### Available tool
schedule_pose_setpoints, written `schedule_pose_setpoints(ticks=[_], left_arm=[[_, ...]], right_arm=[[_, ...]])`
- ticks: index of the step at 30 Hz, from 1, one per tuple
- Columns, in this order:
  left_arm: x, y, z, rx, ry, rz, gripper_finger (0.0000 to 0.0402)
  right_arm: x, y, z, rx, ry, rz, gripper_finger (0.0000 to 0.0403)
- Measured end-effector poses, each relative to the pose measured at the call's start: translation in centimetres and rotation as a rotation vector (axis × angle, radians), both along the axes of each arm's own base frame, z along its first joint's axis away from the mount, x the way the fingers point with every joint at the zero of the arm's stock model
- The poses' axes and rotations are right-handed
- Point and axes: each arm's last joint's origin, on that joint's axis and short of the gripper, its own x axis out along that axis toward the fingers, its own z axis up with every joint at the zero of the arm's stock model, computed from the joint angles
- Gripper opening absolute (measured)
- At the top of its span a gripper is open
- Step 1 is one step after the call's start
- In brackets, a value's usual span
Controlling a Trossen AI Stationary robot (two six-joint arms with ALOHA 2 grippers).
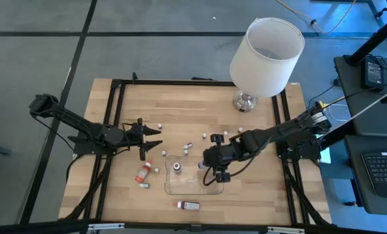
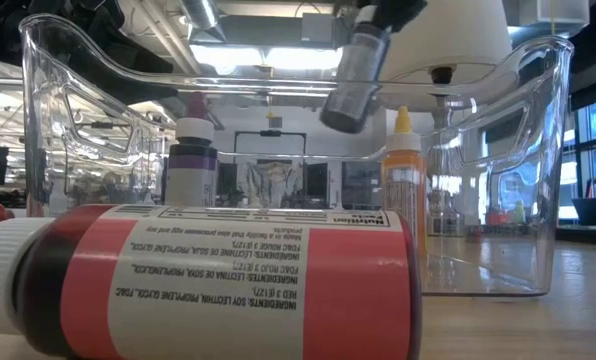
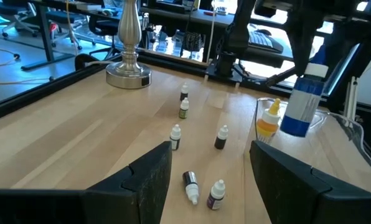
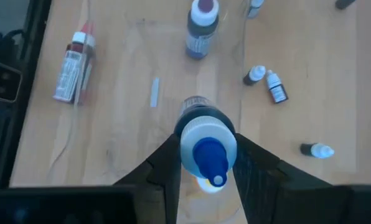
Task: Pick & Place food coloring
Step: Put the big blue food coloring bottle into the container
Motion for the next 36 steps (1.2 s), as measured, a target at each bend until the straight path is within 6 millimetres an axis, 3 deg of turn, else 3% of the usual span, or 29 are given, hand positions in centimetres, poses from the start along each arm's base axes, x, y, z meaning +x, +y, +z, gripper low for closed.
schedule_pose_setpoints(ticks=[8, 18, 26, 36], left_arm=[[0.0, 0.0, 0.0, 0.000, 0.000, -0.001, 0.0212], [0.0, 0.0, 0.0, -0.004, 0.000, -0.011, 0.0212], [0.0, -0.1, 0.0, -0.005, 0.001, -0.028, 0.0212], [0.0, -0.1, 0.0, -0.006, 0.000, -0.028, 0.0212]], right_arm=[[1.7, 0.0, -0.5, -0.051, 0.047, 0.045, 0.0122], [3.1, 0.5, -3.9, -0.102, 0.154, 0.074, 0.0122], [3.6, 0.6, -5.4, -0.122, 0.204, 0.084, 0.0122], [3.7, 0.5, -5.7, -0.171, 0.206, 0.085, 0.0122]])
